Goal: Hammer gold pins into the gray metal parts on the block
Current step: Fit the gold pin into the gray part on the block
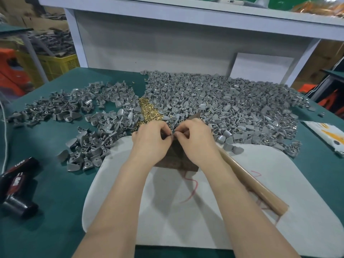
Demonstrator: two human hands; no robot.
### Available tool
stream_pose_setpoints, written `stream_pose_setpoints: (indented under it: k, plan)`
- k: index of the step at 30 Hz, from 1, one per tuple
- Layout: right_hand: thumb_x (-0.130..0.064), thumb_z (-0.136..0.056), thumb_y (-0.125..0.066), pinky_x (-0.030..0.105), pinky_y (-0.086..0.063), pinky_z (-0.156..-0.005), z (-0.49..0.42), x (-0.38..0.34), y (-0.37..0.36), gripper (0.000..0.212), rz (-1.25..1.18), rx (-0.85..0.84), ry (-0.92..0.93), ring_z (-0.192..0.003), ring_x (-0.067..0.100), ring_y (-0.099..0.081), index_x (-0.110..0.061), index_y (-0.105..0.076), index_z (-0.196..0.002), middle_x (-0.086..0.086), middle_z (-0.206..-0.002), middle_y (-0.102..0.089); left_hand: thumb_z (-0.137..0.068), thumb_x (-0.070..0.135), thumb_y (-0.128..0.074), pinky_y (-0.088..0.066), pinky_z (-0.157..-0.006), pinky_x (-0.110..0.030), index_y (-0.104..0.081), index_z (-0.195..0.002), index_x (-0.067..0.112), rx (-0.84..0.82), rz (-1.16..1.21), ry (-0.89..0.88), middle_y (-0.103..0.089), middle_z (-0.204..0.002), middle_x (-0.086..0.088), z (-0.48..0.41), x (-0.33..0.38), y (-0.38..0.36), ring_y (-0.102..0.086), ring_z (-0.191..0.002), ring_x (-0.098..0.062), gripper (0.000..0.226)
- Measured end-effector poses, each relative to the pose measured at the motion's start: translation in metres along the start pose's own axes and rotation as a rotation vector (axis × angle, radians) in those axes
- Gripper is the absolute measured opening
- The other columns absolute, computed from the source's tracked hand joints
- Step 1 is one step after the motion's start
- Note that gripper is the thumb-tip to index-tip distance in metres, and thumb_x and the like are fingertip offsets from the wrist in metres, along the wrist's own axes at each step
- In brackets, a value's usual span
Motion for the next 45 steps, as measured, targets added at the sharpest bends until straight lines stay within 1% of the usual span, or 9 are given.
stream_pose_setpoints:
  k: [5, 9, 16, 21, 27, 32, 37, 41, 45]
  plan:
    - [-0.017, -0.088, -0.060, 0.033, -0.041, -0.085, 0.001, -0.001, 0.000, 0.006, 0.009, 0.011, -0.002, -0.093, 0.021, -0.054, -0.015, -0.066, -0.090, 0.004, -0.101, -0.054, -0.083, 0.025, -0.068, -0.044, -0.095, -0.043, -0.055, -0.069, 0.032, 0.005, 0.005, 0.004, -0.068, -0.087, 0.006, 0.001, 0.000, 0.000, -0.061, -0.098, -0.023, 0.020]
    - [-0.013, -0.089, -0.058, 0.025, -0.034, -0.079, 0.002, -0.003, -0.003, 0.009, 0.041, 0.024, 0.033, -0.091, 0.021, -0.052, -0.010, -0.065, -0.089, 0.004, -0.097, -0.052, -0.083, 0.026, -0.068, -0.043, -0.095, -0.043, -0.056, -0.067, 0.032, 0.011, -0.001, 0.010, -0.068, -0.086, 0.007, 0.000, 0.000, 0.000, -0.061, -0.098, -0.022, 0.020]
    - [-0.014, -0.090, -0.055, 0.023, -0.032, -0.076, 0.000, -0.005, -0.001, 0.010, 0.091, 0.016, 0.039, -0.092, 0.020, -0.051, -0.011, -0.065, -0.087, -0.001, -0.093, -0.048, -0.083, 0.025, -0.067, -0.043, -0.094, -0.043, -0.060, -0.074, 0.029, 0.014, -0.015, -0.002, -0.068, -0.088, 0.003, 0.001, 0.002, 0.000, -0.059, -0.100, -0.025, 0.012]
    - [-0.017, -0.091, -0.054, 0.032, -0.042, -0.085, -0.005, -0.010, 0.004, 0.011, 0.198, -0.053, 0.045, -0.098, 0.024, -0.053, -0.013, -0.064, -0.091, 0.003, -0.104, -0.054, -0.084, 0.023, -0.067, -0.044, -0.093, -0.042, -0.066, -0.081, 0.024, 0.013, -0.006, -0.028, -0.070, -0.090, 0.000, 0.000, 0.002, 0.001, -0.060, -0.100, -0.026, 0.003]
    - [-0.014, -0.089, -0.056, 0.027, -0.041, -0.072, -0.013, -0.015, 0.006, 0.012, 0.305, -0.121, 0.005, -0.098, 0.027, -0.057, -0.011, -0.065, -0.096, 0.008, -0.105, -0.059, -0.084, 0.020, -0.066, -0.045, -0.092, -0.043, -0.068, -0.086, 0.020, 0.017, -0.019, -0.038, -0.070, -0.092, -0.003, 0.000, 0.002, 0.000, -0.060, -0.100, -0.029, 0.003]
    - [-0.017, -0.089, -0.058, 0.026, -0.042, -0.070, -0.012, -0.013, 0.009, 0.009, 0.196, -0.132, -0.037, -0.089, 0.024, -0.058, -0.019, -0.066, -0.085, 0.007, -0.096, -0.064, -0.084, 0.023, -0.068, -0.044, -0.092, -0.043, -0.064, -0.081, 0.025, 0.013, -0.012, -0.037, -0.069, -0.091, -0.002, 0.002, 0.003, 0.001, -0.059, -0.100, -0.028, 0.005]
    - [-0.023, -0.089, -0.059, 0.028, -0.048, -0.075, -0.013, -0.009, 0.009, 0.012, 0.127, -0.146, -0.064, -0.085, 0.022, -0.058, -0.027, -0.061, -0.078, 0.006, -0.095, -0.065, -0.083, 0.026, -0.069, -0.045, -0.092, -0.042, -0.059, -0.076, 0.029, 0.017, -0.016, -0.030, -0.069, -0.090, 0.000, 0.002, 0.002, 0.001, -0.059, -0.099, -0.028, 0.013]
    - [-0.023, -0.089, -0.059, 0.030, -0.050, -0.078, -0.010, -0.007, 0.006, 0.008, 0.119, -0.105, -0.070, -0.087, 0.024, -0.059, -0.023, -0.067, -0.085, 0.006, -0.093, -0.066, -0.083, 0.027, -0.069, -0.045, -0.092, -0.042, -0.059, -0.075, 0.029, 0.023, -0.020, -0.022, -0.069, -0.090, 0.001, 0.001, 0.002, 0.001, -0.059, -0.100, -0.027, 0.013]
    - [-0.021, -0.090, -0.058, 0.031, -0.047, -0.084, -0.006, -0.004, 0.004, 0.012, 0.098, -0.064, -0.028, -0.093, 0.022, -0.058, -0.019, -0.070, -0.091, 0.003, -0.098, -0.064, -0.083, 0.030, -0.068, -0.043, -0.093, -0.042, -0.059, -0.075, 0.030, 0.032, -0.040, -0.019, -0.068, -0.091, 0.004, 0.001, 0.001, 0.001, -0.057, -0.102, -0.025, 0.012]
Point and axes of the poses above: each hand's wrist, its own z-axis away from the middle knuckle, its own y-axis out of the back of the hand, x = y × z, the point moved 2 cm from there along -z, towards the middle knuckle
